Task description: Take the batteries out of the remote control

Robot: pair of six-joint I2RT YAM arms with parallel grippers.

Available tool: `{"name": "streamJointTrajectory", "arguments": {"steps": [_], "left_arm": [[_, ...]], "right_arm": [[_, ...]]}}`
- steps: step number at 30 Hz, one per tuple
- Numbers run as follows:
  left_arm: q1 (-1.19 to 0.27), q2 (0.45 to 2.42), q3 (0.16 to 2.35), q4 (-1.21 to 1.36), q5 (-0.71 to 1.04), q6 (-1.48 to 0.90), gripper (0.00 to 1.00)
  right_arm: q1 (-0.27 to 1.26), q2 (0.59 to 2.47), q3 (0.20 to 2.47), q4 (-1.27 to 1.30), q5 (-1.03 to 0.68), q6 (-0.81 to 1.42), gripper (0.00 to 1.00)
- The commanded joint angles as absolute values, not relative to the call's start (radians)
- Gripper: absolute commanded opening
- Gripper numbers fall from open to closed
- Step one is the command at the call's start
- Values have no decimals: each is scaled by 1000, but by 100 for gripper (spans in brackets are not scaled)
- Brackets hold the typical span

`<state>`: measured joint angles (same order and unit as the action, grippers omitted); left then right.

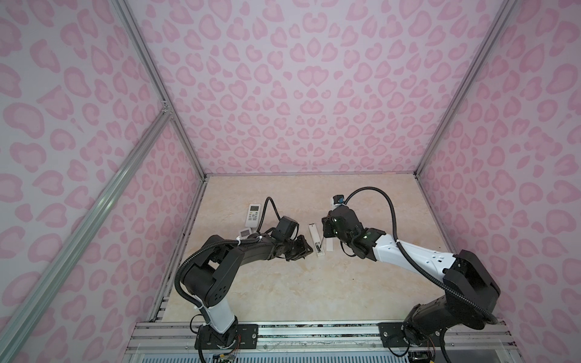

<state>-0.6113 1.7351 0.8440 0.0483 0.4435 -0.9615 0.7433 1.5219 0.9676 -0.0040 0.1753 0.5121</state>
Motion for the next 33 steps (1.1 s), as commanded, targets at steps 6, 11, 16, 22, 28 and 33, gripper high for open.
{"name": "streamJointTrajectory", "arguments": {"steps": [6,11,16,22,28,33], "left_arm": [[-614,1772,860,108,456,-999,28],[-613,1780,865,115,454,-1005,28],[-614,1783,852,133,457,-1020,27],[-611,1759,802,182,450,-1056,30],[-601,1719,707,335,450,-1125,32],[-601,1696,656,430,462,-1150,35]], "right_arm": [[744,1514,944,17,96,550,0],[733,1501,924,35,79,587,0],[705,1500,887,103,24,649,0],[691,1507,875,124,20,687,0],[658,1515,850,161,-2,732,0],[646,1519,849,161,-2,735,0]]}}
